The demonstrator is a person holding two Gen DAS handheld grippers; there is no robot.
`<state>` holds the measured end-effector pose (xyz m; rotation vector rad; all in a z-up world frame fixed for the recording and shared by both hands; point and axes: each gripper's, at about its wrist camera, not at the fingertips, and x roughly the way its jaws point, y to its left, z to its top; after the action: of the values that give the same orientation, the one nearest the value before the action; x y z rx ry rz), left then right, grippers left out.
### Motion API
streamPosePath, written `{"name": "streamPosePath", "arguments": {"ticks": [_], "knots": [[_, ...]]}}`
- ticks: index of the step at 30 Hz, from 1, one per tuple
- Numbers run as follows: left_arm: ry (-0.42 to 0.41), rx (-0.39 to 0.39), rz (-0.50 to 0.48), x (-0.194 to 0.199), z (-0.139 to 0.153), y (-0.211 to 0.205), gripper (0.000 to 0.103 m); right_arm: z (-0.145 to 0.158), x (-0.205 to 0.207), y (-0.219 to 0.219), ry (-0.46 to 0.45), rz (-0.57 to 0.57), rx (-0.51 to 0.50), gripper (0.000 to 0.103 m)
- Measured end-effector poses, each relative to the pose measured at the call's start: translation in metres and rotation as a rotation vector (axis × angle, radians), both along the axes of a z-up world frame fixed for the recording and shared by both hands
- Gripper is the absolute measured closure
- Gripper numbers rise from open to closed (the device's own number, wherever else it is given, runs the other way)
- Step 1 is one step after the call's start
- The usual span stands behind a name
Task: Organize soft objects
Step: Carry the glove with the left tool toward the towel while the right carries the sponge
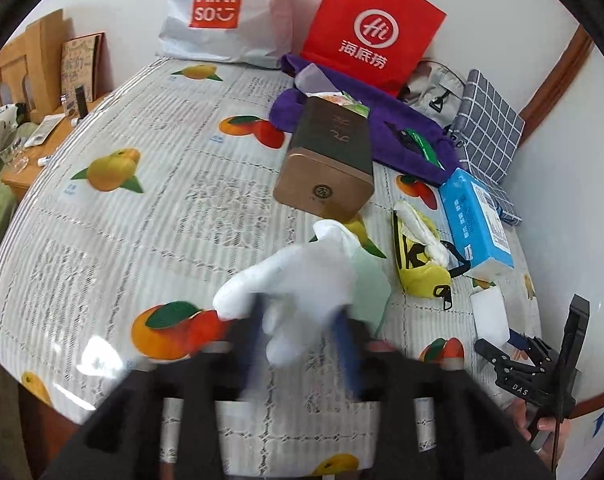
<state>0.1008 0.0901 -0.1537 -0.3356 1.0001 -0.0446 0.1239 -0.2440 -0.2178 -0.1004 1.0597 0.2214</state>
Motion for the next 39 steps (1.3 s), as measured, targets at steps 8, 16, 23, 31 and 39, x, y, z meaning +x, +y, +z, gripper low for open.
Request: {"name": "streamPosePath", "arguments": {"ticks": [8,16,23,31,39], "knots": [[-0.008,0.037,-0.097,0.028,-0.010,-0.039,0.041,-0.002,0.004,-0.001,-0.005,-0.002,0.043,0.026],[0.041,0.100,-0.169,0.061,-0.037,-0.069,0.040,-0.002,0.008,-0.003,-0.018,0.000,0.076,0.026],[0.033,0.171,-0.176,0.069,-0.049,-0.079,0.040,-0.002,0.010,0.000,-0.047,0.007,0.043,0.042],[0.027,0.187,-0.188,0.064,-0.047,-0.077,0.079,0.004,0.010,-0.003,-0.070,0.009,0.076,0.054],[-0.006,0.122,-0.168,0.047,-0.025,-0.062,0.091,0.028,0.001,0.000,-0.116,0.041,0.101,0.054]]}}
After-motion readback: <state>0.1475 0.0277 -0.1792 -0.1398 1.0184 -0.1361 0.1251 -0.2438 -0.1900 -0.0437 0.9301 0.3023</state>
